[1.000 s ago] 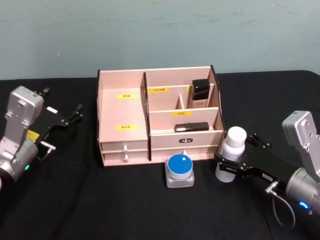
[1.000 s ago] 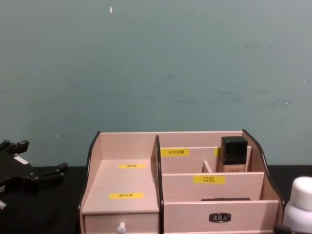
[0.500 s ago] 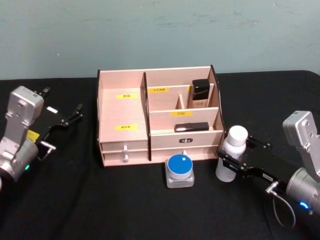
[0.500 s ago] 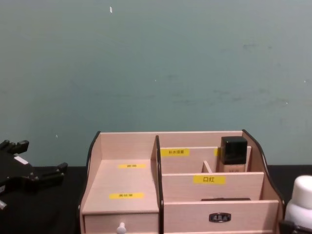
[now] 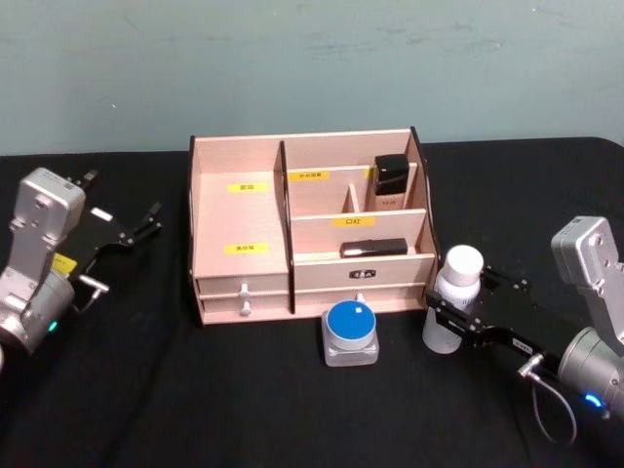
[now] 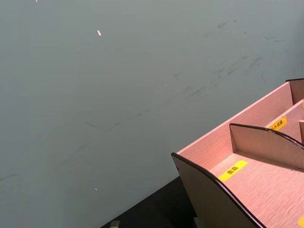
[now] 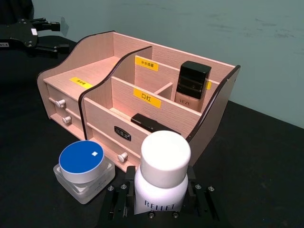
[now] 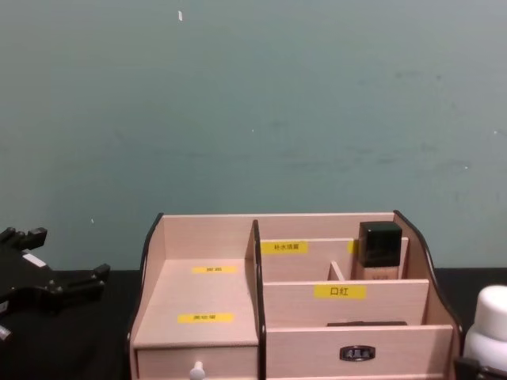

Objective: Pick up the facial cleanser and watermelon frost from the table and place them into the tiered storage box.

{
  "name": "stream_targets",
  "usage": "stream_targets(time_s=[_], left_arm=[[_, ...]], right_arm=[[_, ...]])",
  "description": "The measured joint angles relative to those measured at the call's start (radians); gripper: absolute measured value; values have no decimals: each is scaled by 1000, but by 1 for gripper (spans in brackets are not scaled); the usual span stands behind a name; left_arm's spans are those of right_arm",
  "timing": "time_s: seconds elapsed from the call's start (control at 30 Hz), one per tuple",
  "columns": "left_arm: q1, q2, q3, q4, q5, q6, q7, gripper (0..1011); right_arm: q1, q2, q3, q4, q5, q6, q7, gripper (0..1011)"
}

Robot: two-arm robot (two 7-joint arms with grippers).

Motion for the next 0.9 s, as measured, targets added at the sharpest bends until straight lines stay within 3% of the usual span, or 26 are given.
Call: stream_targets(time_s=[0.23, 0.53, 0.7, 0.9], left_arm=[[0, 0, 0, 0, 0, 0, 0, 1010], [0, 0, 0, 0, 0, 0, 0, 1010], [0, 0, 0, 0, 0, 0, 0, 1009], [0, 0, 0, 0, 0, 0, 0, 1010]], right_arm=[[-9, -2, 19, -27, 12, 1, 32, 607], [-3, 22, 38, -131, 45, 52, 67, 607], [33, 27, 32, -170, 63, 72, 81, 607], [143, 9, -17, -179, 69, 102, 90, 607]])
